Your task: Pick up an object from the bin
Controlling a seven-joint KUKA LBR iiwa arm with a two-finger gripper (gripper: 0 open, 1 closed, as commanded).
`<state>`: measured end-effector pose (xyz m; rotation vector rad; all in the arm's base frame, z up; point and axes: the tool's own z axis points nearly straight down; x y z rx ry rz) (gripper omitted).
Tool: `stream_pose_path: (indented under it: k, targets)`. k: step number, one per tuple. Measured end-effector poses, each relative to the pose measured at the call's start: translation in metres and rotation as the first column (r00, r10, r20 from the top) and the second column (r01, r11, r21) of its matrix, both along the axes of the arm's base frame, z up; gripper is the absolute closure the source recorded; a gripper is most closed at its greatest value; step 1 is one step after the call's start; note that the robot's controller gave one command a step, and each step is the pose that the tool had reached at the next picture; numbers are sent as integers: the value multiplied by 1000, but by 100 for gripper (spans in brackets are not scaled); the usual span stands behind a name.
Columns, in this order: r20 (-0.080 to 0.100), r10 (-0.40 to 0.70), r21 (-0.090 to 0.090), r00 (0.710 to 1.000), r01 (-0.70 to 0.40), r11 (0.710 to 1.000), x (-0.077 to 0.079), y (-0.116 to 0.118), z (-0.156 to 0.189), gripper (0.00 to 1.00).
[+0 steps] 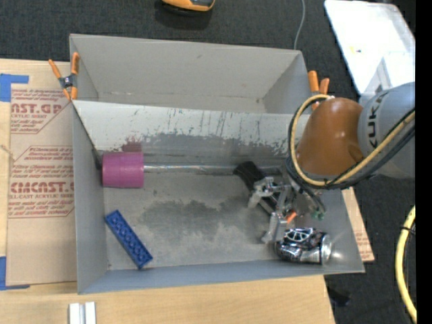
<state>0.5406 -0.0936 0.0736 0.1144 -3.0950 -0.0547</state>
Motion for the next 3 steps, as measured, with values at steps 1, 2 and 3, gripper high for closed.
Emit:
stream_pose_path:
  k: [1, 2, 3]
  targets:
    - [15, -179, -7, 984, 179, 984, -35, -30, -3, 0]
    - [31, -167, -12, 985, 168, 986, -58, -39, -1, 0]
    - [7, -256, 0, 967, 256, 967, -46, -53, -5, 100]
